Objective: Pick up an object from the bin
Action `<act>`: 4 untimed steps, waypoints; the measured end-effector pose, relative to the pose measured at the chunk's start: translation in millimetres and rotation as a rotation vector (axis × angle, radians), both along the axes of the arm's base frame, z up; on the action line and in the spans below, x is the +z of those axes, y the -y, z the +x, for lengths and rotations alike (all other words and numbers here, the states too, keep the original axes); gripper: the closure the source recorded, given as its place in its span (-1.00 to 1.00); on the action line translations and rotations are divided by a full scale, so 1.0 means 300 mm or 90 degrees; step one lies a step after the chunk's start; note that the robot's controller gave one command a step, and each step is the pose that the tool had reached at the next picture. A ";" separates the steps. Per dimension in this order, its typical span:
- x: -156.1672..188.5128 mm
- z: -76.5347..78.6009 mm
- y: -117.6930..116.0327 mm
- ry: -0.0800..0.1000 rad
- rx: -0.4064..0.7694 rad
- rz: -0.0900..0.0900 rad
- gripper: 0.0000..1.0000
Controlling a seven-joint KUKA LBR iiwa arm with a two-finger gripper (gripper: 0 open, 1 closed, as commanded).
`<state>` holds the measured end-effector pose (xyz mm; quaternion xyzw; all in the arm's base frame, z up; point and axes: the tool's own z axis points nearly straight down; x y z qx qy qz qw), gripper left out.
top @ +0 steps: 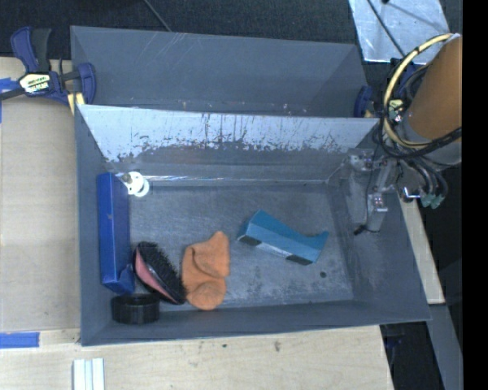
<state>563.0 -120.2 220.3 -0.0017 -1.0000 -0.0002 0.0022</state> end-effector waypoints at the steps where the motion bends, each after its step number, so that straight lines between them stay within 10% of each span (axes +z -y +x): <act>1: 0.016 0.005 -0.002 0.005 0.002 -0.001 -1.00; 3: -0.207 -0.014 -0.119 0.006 -0.043 0.000 -1.00; 4: -0.227 -0.131 -0.082 0.001 0.010 0.000 -1.00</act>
Offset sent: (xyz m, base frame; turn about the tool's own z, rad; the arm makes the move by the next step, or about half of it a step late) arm 0.0012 0.0499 -0.0871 0.1003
